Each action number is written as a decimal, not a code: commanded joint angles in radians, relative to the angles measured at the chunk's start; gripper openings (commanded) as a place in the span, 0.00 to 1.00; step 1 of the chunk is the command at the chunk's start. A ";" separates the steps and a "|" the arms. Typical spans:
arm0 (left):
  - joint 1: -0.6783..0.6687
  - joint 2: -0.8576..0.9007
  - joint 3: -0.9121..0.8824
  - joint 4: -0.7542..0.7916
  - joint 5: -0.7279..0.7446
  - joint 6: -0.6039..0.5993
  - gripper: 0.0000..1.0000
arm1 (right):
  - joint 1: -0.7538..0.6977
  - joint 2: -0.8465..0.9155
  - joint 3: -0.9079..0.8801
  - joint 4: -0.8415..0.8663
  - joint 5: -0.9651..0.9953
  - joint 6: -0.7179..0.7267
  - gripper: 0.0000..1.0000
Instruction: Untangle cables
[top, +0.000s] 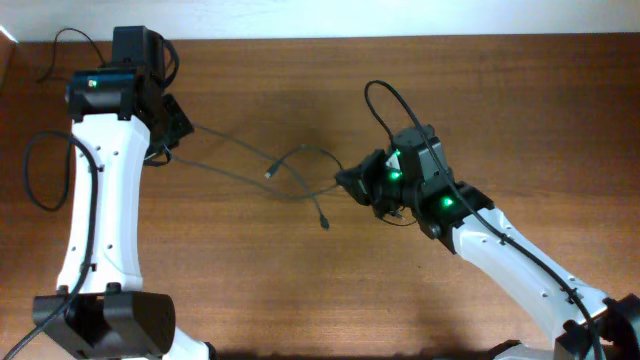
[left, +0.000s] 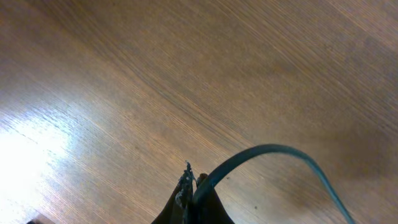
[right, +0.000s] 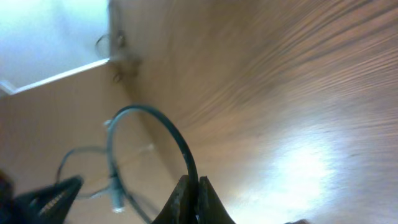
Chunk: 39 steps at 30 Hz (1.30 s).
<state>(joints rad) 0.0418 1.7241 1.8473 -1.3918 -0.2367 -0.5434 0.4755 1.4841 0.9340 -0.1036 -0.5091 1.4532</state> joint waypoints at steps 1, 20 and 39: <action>0.007 -0.022 0.003 -0.005 -0.021 -0.018 0.00 | 0.045 -0.006 0.000 0.084 -0.082 0.048 0.04; 0.007 -0.022 0.003 -0.016 -0.011 -0.017 0.01 | 0.108 -0.087 0.024 -0.161 0.580 -0.167 0.04; 0.231 -0.021 0.003 0.305 -0.033 0.021 0.00 | 0.107 -0.086 0.024 -0.032 0.225 -0.762 0.99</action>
<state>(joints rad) 0.1963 1.7241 1.8473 -1.1454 -0.2466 -0.5381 0.5808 1.4086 0.9413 -0.1368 -0.2749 0.7174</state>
